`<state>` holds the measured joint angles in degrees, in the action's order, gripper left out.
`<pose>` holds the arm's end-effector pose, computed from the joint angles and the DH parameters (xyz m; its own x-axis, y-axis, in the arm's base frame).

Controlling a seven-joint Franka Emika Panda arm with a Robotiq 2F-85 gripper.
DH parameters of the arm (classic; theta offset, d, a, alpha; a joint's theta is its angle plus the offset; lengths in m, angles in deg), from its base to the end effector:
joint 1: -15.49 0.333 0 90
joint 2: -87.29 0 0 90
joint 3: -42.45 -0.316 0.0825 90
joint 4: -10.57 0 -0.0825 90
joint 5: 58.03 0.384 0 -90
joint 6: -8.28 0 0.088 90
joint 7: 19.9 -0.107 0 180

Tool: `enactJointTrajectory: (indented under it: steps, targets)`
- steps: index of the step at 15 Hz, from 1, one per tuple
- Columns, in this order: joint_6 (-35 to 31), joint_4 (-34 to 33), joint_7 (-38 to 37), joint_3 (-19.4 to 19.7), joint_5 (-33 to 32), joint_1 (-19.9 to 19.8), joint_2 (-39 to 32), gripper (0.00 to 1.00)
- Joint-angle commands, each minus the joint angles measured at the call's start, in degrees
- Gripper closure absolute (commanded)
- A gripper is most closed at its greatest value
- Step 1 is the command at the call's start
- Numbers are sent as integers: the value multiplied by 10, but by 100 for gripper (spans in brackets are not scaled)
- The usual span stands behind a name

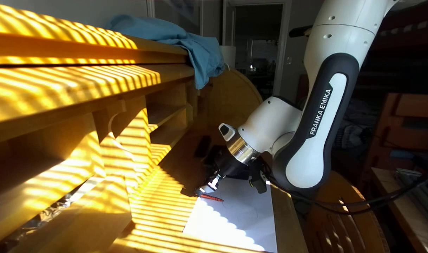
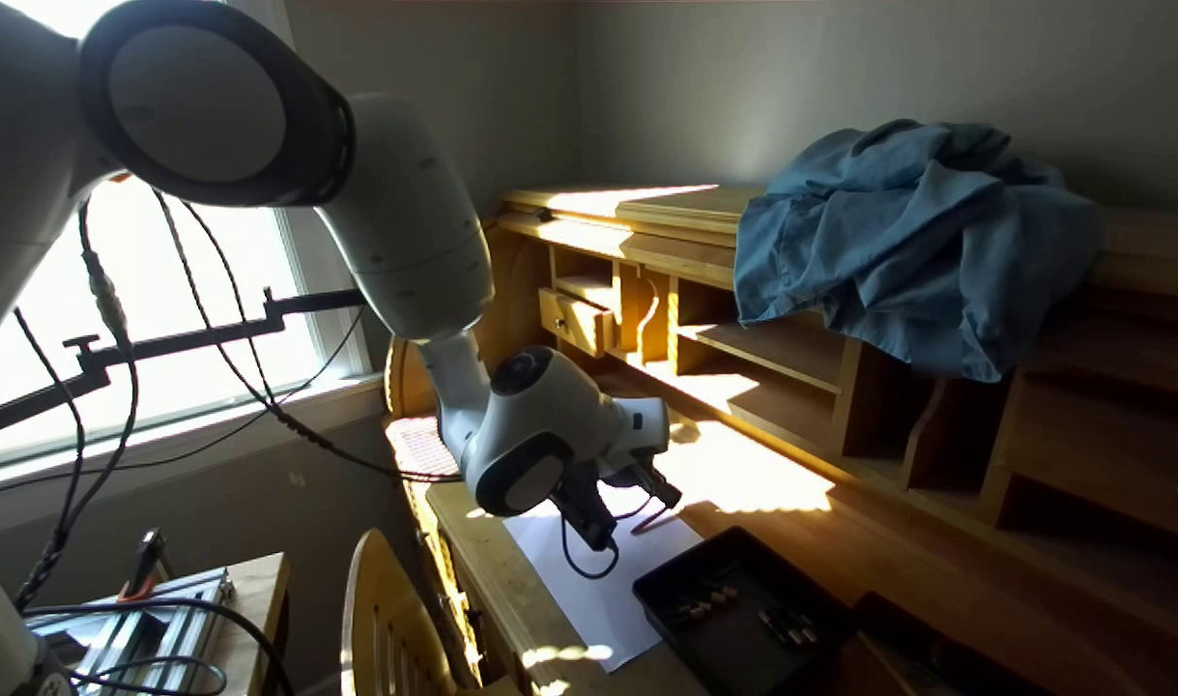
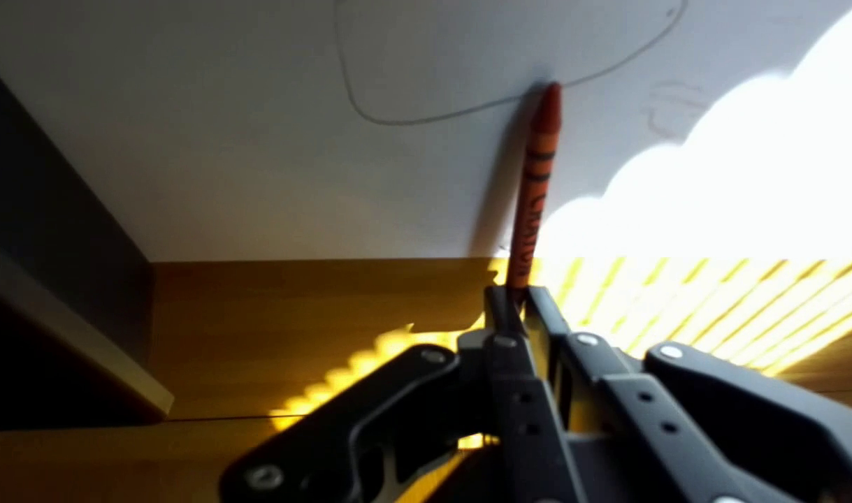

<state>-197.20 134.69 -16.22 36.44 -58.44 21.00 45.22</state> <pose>0.5698 0.1154 0.1341 0.7540 0.1590 0.6373 0.2286 -0.9731 -0.0276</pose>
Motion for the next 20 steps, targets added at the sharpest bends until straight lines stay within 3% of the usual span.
enactJointTrajectory:
  steps: [1,12,14,15,20]
  targets:
    - [-4,-22,-11,3,-7,8,-11,98]
    - [-84,-34,-15,-1,-9,12,-36,98]
    - [-79,-32,-21,-7,-15,5,-38,98]
    - [-68,-21,-9,6,-6,16,-24,92]
    - [-68,-21,-12,4,-6,16,-27,92]
